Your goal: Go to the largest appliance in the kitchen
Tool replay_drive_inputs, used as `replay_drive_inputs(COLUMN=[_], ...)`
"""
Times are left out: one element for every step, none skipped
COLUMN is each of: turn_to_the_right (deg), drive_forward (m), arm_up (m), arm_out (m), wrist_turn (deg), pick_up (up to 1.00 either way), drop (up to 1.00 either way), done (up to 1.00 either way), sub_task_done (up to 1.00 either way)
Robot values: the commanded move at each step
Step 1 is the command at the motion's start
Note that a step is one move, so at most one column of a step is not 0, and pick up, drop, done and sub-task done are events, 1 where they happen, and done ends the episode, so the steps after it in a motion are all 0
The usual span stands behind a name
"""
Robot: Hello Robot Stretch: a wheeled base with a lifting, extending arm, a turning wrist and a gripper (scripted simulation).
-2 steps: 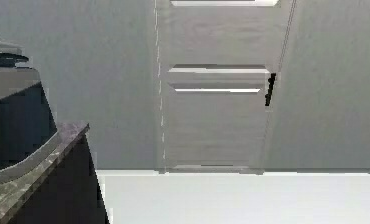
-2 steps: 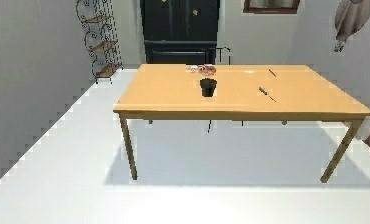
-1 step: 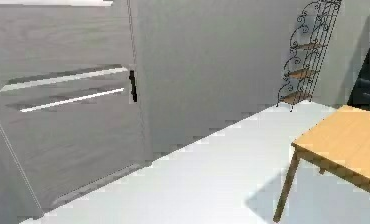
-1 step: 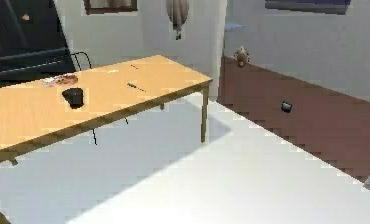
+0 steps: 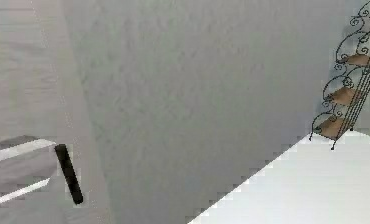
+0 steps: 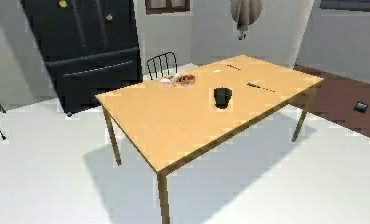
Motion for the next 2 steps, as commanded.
replay_drive_inputs(turn_to_the_right=[15.0, 0.0], drive_forward=[0.0, 0.15], arm_up=[0.0, 0.0], arm_out=[0.0, 0.0], wrist_turn=[0.0, 0.0], pick_up=[0.0, 0.0], drop=[0.0, 0.0], done=[0.0, 0.0], sub_task_done=[0.0, 0.0])
